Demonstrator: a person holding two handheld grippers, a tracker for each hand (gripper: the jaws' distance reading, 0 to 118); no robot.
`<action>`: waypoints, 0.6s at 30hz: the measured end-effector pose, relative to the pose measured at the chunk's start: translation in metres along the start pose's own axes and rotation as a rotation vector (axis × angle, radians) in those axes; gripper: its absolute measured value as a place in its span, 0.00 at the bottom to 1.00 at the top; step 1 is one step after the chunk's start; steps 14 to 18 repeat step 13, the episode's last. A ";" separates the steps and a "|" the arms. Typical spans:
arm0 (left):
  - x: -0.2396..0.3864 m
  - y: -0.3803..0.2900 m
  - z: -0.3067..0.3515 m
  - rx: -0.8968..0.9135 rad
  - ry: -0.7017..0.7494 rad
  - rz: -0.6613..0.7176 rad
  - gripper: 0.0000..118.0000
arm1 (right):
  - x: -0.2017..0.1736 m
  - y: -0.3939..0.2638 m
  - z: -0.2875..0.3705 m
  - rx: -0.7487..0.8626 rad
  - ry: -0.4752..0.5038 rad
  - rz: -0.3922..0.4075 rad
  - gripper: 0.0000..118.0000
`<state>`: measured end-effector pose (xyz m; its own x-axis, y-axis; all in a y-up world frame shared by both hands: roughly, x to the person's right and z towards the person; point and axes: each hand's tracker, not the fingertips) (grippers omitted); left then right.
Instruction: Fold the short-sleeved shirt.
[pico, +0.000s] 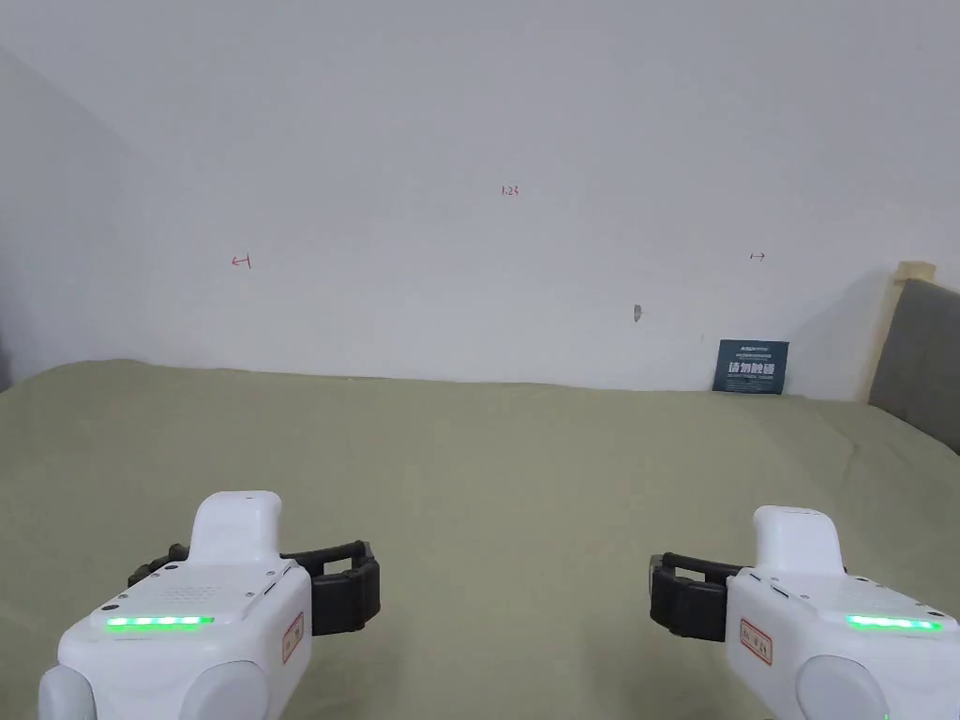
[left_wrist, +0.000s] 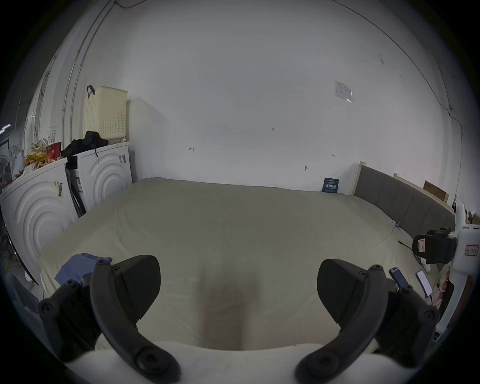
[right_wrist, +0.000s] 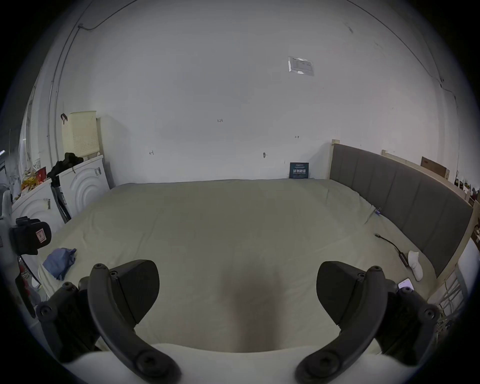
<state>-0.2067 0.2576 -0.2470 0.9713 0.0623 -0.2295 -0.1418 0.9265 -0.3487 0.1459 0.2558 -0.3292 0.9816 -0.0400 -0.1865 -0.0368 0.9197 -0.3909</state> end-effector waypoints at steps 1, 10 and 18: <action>0.000 0.000 0.000 0.000 -0.002 0.002 1.00 | 0.001 0.000 -0.001 -0.010 0.010 0.001 1.00; 0.005 -0.006 0.001 -0.006 -0.015 -0.005 1.00 | 0.005 0.001 0.000 -0.025 0.041 -0.038 0.99; 0.005 -0.005 0.001 -0.003 -0.019 -0.005 1.00 | 0.008 0.002 0.001 -0.024 0.049 -0.053 0.99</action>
